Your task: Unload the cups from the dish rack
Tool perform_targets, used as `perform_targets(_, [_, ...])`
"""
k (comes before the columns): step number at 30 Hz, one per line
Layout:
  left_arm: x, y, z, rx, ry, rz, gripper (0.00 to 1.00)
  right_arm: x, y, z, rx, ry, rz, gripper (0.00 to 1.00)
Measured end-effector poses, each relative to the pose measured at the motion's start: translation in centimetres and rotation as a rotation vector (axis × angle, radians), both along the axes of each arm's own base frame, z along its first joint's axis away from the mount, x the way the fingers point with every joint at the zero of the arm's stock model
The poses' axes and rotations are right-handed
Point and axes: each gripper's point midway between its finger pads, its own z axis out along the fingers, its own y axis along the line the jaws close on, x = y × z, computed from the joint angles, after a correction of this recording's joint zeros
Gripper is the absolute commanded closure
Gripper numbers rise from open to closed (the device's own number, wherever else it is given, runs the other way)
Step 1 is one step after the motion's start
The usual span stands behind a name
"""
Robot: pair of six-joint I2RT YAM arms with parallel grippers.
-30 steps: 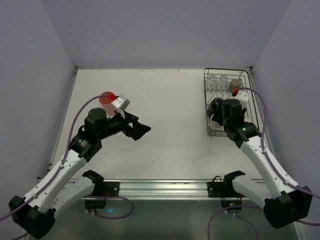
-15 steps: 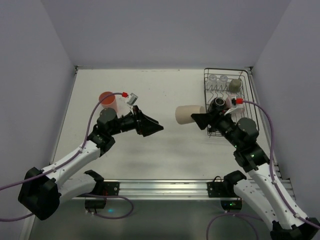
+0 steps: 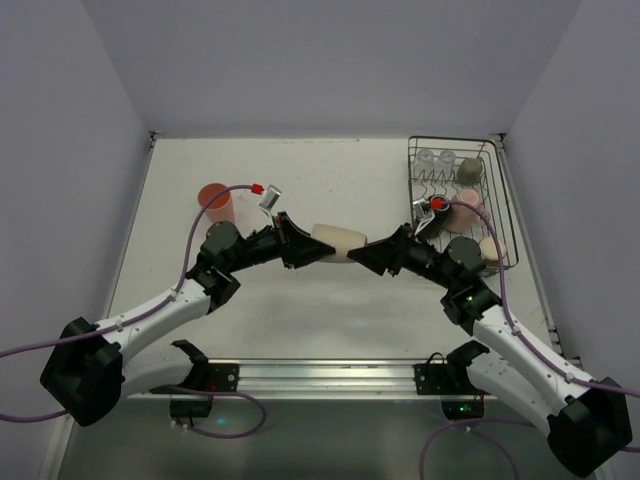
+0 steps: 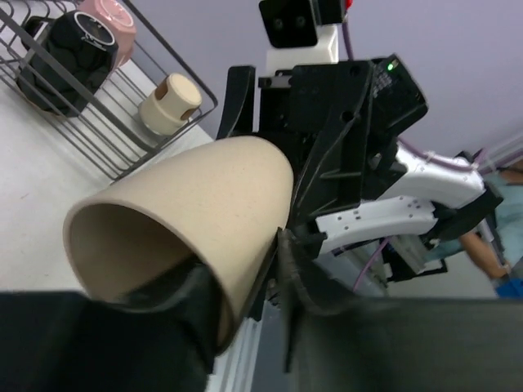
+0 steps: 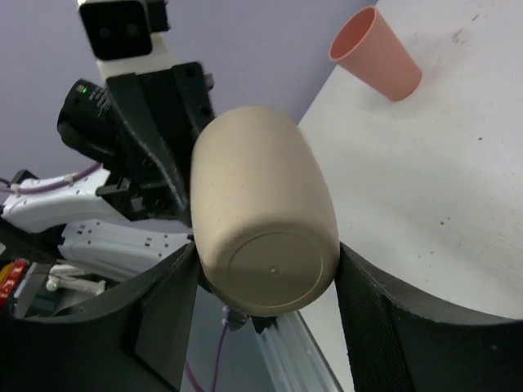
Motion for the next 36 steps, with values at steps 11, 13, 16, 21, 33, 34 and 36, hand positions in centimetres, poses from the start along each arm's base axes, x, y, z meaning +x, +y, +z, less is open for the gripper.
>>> perform_targets(11, [5.6,1.0,1.0,0.246,-0.062,0.272,1.00,0.7,-1.2,-1.9,-0.060,0.019,-0.104,0.01])
perform_targets(13, [8.3,1.6,1.6,0.367,-0.082,0.363,1.00,1.2,-2.2,-2.3,-0.107,0.010,-0.165,0.01])
perform_targets(16, [12.7,3.0,0.8,0.593,-0.101,0.499,1.00,2.2,-3.7,-3.1,-0.200,0.009,-0.260,0.01])
perform_targets(21, [17.9,6.5,-6.8,0.961,-0.003,0.543,1.00,3.0,-5.4,-6.0,-0.344,0.052,-0.339,0.01])
perform_targets(33, [21.4,13.6,-18.0,1.352,0.261,0.471,1.00,2.5,-6.4,-8.9,-0.443,0.077,-0.341,0.01])
perform_targets(34, [21.6,13.6,-17.9,1.351,0.257,0.470,1.00,2.5,-6.4,-9.2,-0.447,0.081,-0.341,0.01])
perform_targets(36, [21.9,13.8,-17.9,1.348,0.259,0.474,0.99,2.4,-6.4,-9.5,-0.453,0.084,-0.339,0.01])
